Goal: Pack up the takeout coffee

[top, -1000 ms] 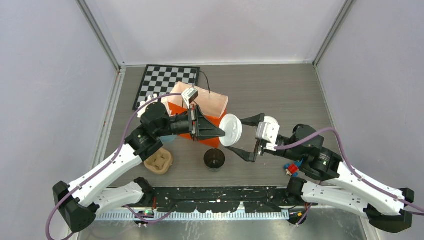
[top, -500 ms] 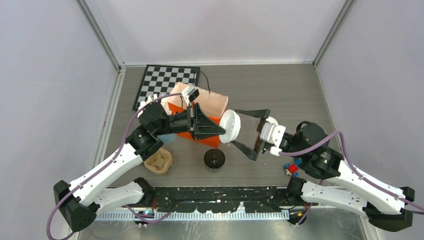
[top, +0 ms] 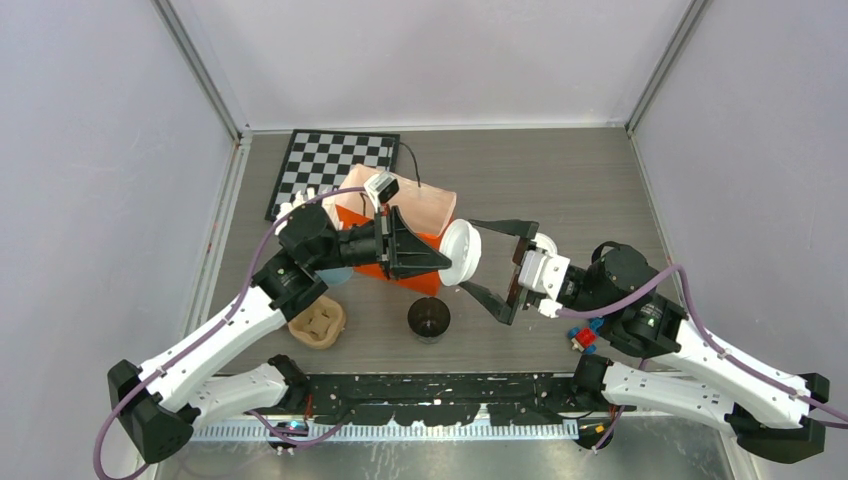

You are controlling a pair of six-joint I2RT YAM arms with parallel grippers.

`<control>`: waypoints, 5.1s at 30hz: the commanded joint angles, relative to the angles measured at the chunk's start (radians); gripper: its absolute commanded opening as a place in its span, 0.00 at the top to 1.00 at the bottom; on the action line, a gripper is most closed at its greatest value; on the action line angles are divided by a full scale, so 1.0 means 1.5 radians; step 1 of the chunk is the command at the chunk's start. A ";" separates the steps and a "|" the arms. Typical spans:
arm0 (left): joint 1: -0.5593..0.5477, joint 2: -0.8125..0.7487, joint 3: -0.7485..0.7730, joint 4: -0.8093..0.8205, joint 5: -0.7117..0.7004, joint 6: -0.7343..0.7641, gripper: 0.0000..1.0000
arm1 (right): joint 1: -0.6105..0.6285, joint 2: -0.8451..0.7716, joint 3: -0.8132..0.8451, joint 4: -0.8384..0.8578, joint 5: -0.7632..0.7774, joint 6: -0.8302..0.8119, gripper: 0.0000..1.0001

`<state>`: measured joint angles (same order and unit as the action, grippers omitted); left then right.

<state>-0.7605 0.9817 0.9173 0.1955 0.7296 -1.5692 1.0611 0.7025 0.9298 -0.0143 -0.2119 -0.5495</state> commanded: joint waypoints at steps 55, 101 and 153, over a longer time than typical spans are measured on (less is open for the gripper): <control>0.010 -0.029 -0.068 -0.026 -0.043 -0.022 0.54 | 0.004 -0.024 0.006 -0.069 0.002 0.086 0.27; 0.103 -0.149 -0.086 -0.355 -0.185 0.433 0.14 | 0.005 0.193 0.214 -0.557 0.176 0.493 0.30; -0.147 -0.249 -0.259 -0.379 -0.525 0.181 0.33 | 0.004 0.019 0.059 -0.546 0.244 0.582 0.29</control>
<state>-0.9760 0.5816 0.4824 -0.4191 0.0418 -1.3369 1.0649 0.7246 1.0340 -0.8585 0.1772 0.3172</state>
